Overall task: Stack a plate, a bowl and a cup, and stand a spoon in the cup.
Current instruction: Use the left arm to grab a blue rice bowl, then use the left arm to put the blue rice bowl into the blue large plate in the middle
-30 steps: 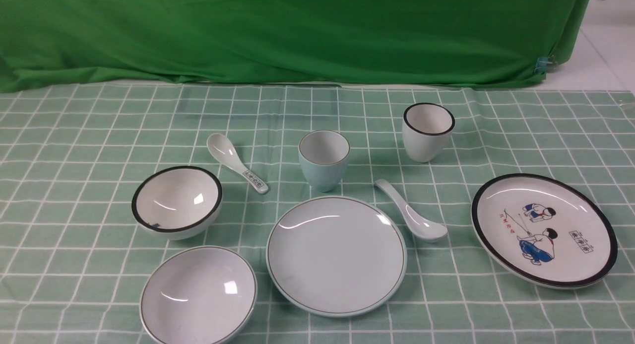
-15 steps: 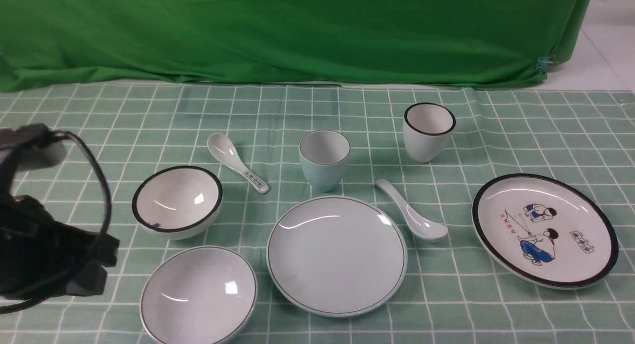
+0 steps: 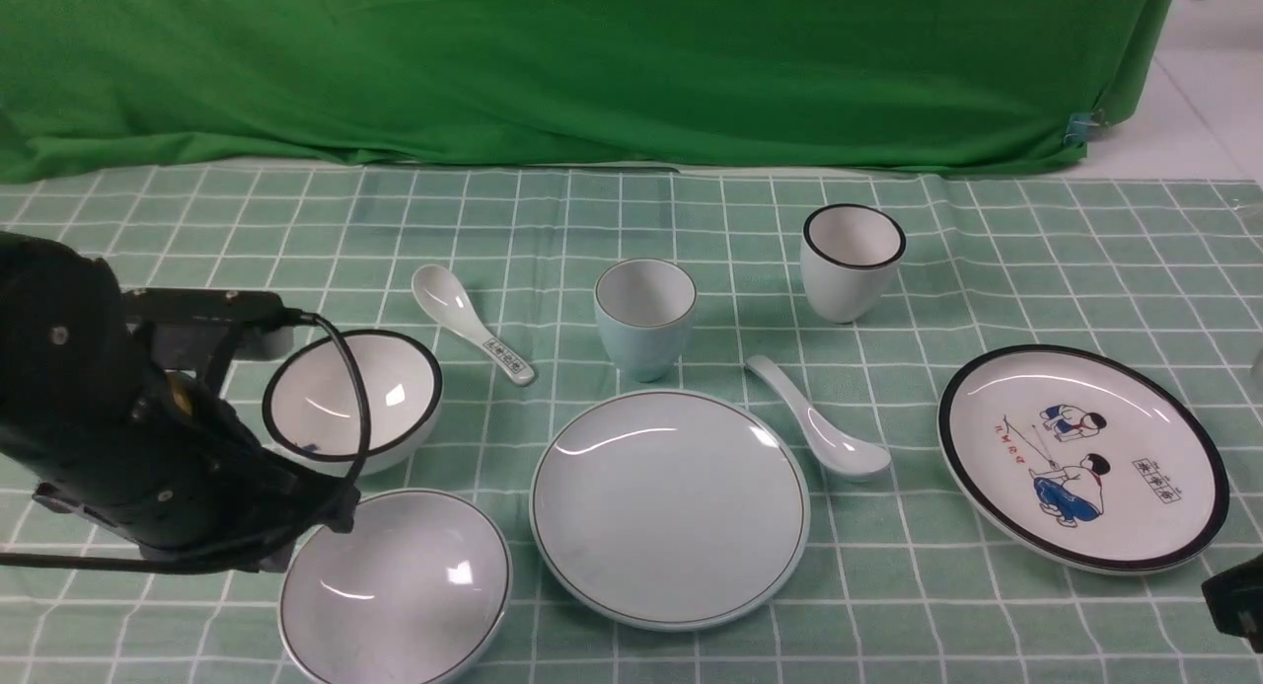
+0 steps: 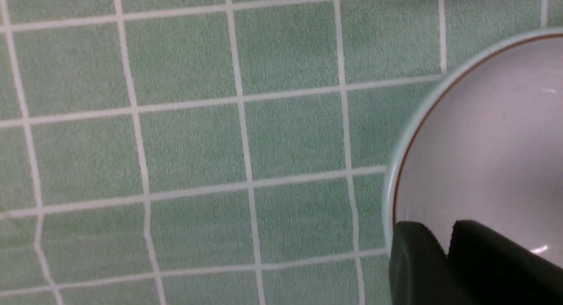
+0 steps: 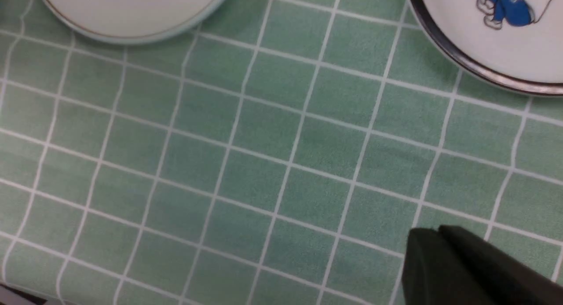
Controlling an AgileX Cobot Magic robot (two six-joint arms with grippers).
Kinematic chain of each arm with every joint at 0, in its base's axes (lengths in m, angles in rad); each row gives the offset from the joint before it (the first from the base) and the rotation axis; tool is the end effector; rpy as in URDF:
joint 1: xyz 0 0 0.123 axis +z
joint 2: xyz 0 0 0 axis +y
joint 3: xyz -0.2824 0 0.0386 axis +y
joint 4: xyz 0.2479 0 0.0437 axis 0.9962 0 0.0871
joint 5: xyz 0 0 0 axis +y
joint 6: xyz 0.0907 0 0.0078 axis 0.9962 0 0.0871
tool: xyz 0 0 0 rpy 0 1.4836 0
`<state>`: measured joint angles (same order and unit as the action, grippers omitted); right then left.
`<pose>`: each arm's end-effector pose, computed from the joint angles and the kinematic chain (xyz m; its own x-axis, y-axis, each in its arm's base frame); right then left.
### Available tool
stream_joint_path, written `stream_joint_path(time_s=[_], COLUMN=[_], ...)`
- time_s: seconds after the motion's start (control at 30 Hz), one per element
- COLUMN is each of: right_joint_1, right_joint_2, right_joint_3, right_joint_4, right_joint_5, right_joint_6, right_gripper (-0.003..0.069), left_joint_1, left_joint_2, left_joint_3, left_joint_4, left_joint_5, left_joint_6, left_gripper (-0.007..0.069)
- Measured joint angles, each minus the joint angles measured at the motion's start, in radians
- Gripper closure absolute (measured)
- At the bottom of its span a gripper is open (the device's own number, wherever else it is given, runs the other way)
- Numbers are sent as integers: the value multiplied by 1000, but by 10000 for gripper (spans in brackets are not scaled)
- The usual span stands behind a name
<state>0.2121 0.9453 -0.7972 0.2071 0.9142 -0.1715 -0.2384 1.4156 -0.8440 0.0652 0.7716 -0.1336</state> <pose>0.1617 0.0500 0.3073 -0.7895 -0.2144 -0.5750 -0.3334 0.9365 0.1087 0.2485 -0.0561 0.2241 -0.9394 0.1391 -0.3132 0.1413 0.9898 0.0161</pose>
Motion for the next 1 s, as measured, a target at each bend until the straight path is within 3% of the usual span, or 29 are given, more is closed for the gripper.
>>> stream_joint_path(time_s=[0.17,0.33,0.4,0.47,0.53,0.63,0.87,0.93,1.0], right_joint_1=[0,0,0,0,0,0,0,0,0], right_joint_2=[7,7,7,7,7,7,7,7,7], right_joint_3=[-4,-4,-4,-4,-4,-4,-4,-4,-4], right_joint_4=[0,0,0,0,0,0,0,0,0], right_joint_5=[-12,-31,-32,-34,-34,-34,-35,-38,-38], right_joint_6=[-2,-3,-3,-3,-3,-3,-3,-3,-3], right_gripper=[606,596,593,592,589,589,585,584,580], left_joint_1=[0,0,0,0,0,0,-1,-38,-79], left_joint_2=[72,160,182,195,196,167,44,22,38], left_joint_3=[0,0,0,0,0,-13,-122,-198,-234], left_joint_4=[35,31,17,5,-10,-25,-138,-311,-356], left_joint_5=[-59,-77,-69,-58,-47,-15,68,20,-14], left_joint_6=[-32,-52,-53,-53,-53,-48,23,126,143], left_gripper=[280,153,173,244,402,558,603,605,605])
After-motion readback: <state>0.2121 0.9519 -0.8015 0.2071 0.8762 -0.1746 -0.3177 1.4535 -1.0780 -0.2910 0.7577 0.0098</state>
